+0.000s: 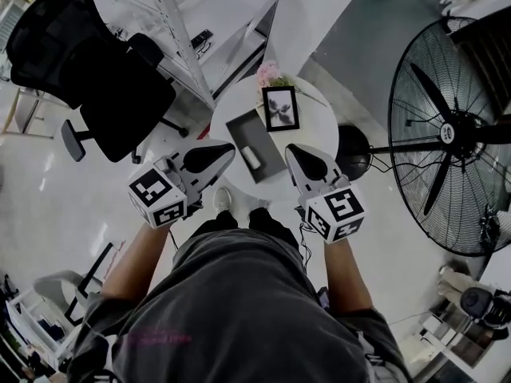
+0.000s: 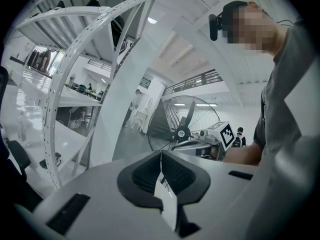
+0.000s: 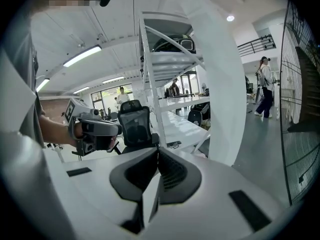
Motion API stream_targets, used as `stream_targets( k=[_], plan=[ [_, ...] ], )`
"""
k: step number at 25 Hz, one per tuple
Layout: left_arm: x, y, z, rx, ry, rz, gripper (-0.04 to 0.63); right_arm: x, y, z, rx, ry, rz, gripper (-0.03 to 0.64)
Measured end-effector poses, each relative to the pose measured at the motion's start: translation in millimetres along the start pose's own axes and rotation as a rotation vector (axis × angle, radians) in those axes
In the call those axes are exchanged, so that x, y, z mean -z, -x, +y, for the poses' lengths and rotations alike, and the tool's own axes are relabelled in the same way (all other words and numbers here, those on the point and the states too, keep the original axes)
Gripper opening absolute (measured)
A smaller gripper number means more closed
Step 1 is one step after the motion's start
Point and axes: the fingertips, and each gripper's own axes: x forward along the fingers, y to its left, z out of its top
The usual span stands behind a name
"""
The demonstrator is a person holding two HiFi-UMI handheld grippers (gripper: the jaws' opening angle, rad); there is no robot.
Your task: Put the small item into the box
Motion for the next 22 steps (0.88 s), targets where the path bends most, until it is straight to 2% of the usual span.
stream_targets(
  k=[22],
  plan=[
    [4.6, -5.1, -0.2, -0.012, 0.011, 0.005, 0.021, 4.6, -5.0, 2.2, -0.033, -0.006, 0.022, 0.02]
  ],
)
